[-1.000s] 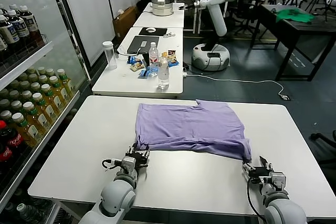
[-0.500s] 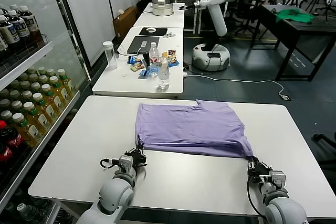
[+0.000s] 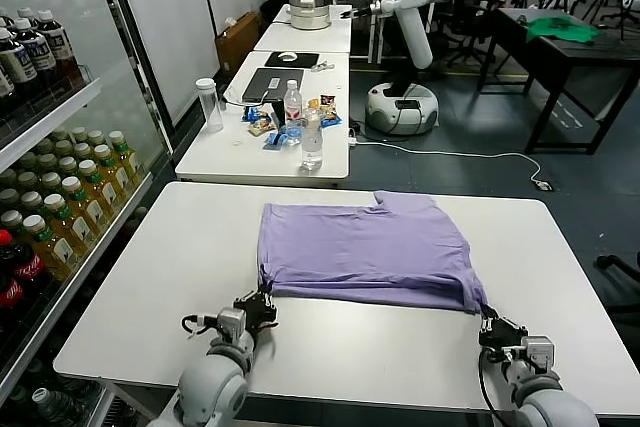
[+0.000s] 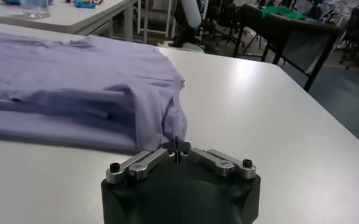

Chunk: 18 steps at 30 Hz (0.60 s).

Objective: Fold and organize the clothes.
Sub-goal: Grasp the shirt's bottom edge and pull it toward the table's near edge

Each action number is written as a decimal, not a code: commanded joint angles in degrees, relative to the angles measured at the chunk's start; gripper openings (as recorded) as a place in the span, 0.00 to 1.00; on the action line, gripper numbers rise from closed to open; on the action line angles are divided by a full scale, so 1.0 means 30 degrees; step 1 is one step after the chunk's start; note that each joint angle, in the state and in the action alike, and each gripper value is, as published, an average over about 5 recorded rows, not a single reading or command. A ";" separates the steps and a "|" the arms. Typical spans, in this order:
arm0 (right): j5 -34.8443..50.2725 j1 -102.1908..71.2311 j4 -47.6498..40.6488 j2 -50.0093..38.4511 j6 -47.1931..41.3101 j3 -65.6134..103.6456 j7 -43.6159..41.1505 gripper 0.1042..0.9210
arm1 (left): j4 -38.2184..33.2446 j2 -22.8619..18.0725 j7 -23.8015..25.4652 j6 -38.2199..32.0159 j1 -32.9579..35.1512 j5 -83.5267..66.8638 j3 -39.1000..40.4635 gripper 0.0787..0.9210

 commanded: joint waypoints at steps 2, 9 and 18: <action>-0.0825 -0.5616 0.4093 -0.0104 0.0052 0.1383 0.0014 0.01 | -0.4353 0.0045 0.0027 -0.0127 0.4861 0.0410 -0.0438 0.02; -0.1589 -0.8291 0.5671 -0.0237 -0.0063 0.2136 -0.0001 0.01 | -0.6635 0.0427 -0.0033 -0.0079 0.7607 0.1108 -0.1268 0.02; -0.2305 -0.8789 0.7137 -0.0177 0.0898 0.2729 -0.0196 0.17 | -0.8062 0.1007 -0.0012 0.0411 0.9641 0.1589 -0.2052 0.06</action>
